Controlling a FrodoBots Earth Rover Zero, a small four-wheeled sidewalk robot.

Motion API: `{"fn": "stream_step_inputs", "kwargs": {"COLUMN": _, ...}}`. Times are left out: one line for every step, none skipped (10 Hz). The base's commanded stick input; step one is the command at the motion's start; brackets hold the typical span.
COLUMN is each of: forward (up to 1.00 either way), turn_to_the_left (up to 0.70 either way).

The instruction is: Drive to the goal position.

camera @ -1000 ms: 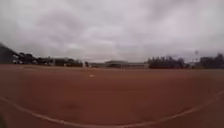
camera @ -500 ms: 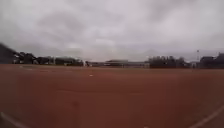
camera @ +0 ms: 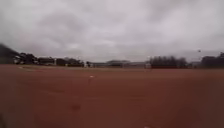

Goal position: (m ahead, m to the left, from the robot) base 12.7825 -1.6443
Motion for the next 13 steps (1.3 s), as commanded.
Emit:
{"fn": "stream_step_inputs", "kwargs": {"forward": 0.7, "turn_to_the_left": 0.0}}
{"fn": "stream_step_inputs", "kwargs": {"forward": 0.7, "turn_to_the_left": 0.0}}
{"fn": "stream_step_inputs", "kwargs": {"forward": 0.7, "turn_to_the_left": 0.0}}
{"fn": "stream_step_inputs", "kwargs": {"forward": 0.7, "turn_to_the_left": 0.0}}
{"fn": "stream_step_inputs", "kwargs": {"forward": 0.7, "turn_to_the_left": 0.0}}
{"fn": "stream_step_inputs", "kwargs": {"forward": 0.7, "turn_to_the_left": 0.0}}
{"fn": "stream_step_inputs", "kwargs": {"forward": 0.7, "turn_to_the_left": 0.0}}
{"fn": "stream_step_inputs", "kwargs": {"forward": 0.7, "turn_to_the_left": 0.0}}
{"fn": "stream_step_inputs", "kwargs": {"forward": 0.7, "turn_to_the_left": 0.0}}
{"fn": "stream_step_inputs", "kwargs": {"forward": 0.7, "turn_to_the_left": 0.0}}
{"fn": "stream_step_inputs", "kwargs": {"forward": 0.7, "turn_to_the_left": 0.0}}
{"fn": "stream_step_inputs", "kwargs": {"forward": 0.7, "turn_to_the_left": 0.0}}
{"fn": "stream_step_inputs", "kwargs": {"forward": 0.7, "turn_to_the_left": 0.0}}
